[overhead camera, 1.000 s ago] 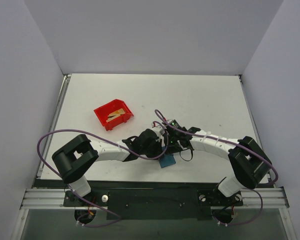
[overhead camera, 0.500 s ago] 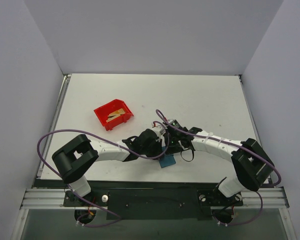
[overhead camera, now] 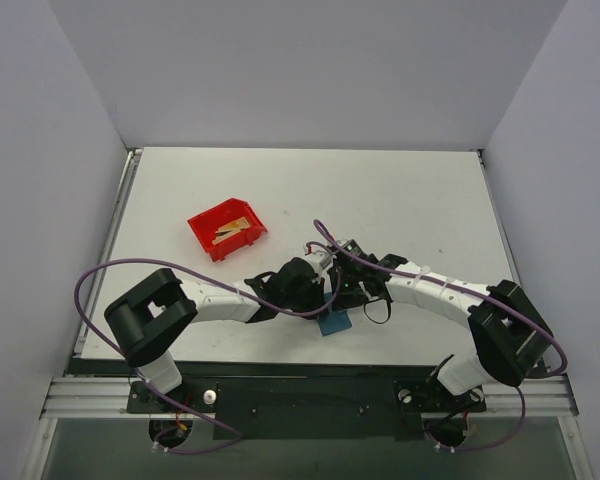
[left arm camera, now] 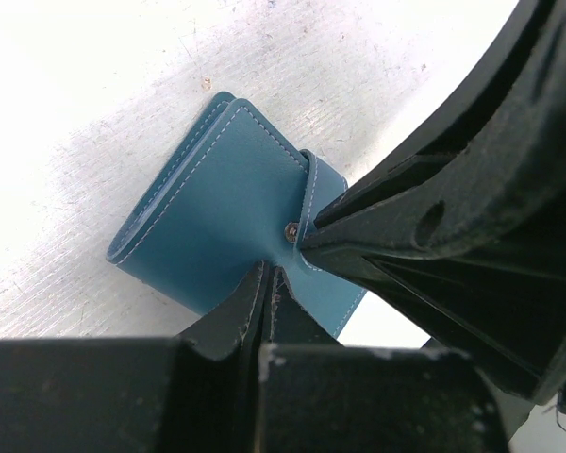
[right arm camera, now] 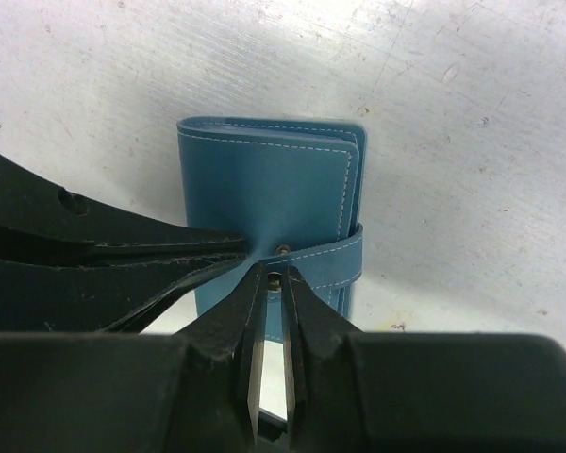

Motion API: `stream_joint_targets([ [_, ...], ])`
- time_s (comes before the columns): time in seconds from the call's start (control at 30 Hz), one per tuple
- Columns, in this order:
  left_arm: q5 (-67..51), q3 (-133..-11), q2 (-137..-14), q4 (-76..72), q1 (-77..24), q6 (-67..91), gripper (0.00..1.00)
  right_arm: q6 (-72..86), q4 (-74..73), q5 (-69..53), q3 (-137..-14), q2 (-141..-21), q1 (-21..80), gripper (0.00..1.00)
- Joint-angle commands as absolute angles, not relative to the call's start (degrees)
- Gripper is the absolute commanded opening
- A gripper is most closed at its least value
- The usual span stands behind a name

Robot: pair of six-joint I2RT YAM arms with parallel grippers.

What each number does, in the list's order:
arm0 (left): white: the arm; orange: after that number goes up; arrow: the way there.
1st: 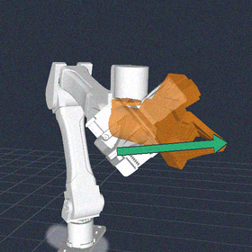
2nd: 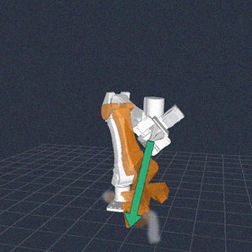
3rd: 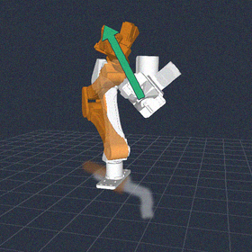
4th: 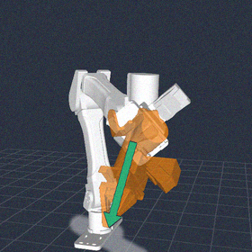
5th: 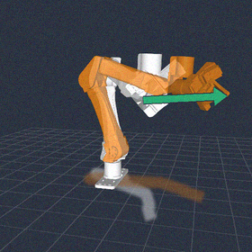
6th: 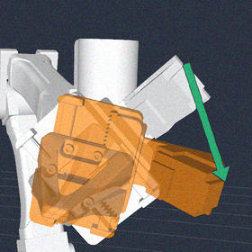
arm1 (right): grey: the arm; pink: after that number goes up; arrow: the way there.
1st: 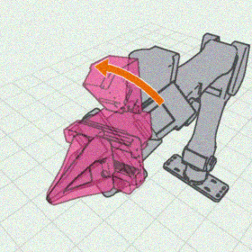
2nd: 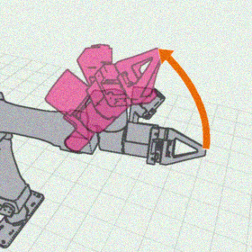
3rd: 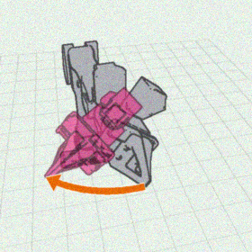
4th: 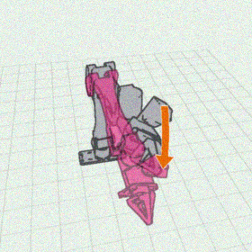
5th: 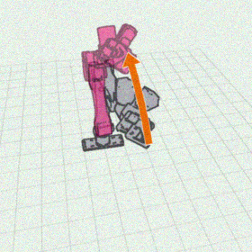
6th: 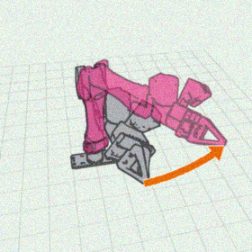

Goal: Put the credit cards into the card holder
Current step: Close the card holder at the center of the board.

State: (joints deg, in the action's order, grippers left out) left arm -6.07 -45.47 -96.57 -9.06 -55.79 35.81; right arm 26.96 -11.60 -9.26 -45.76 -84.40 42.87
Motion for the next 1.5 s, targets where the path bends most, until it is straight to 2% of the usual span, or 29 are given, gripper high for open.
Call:
stream_joint_targets([
  [0.0,-6.06,-46.14,-98.00,-6.42,-56.16,35.07,0.00,26.89,-13.54,-10.28,-46.06,-84.37,43.42,0.07],
  [1.47,-5.89,-45.97,-97.91,-6.50,-56.16,35.25,0.00,27.77,-15.81,-6.59,-48.42,-92.37,43.50,0.06],
])
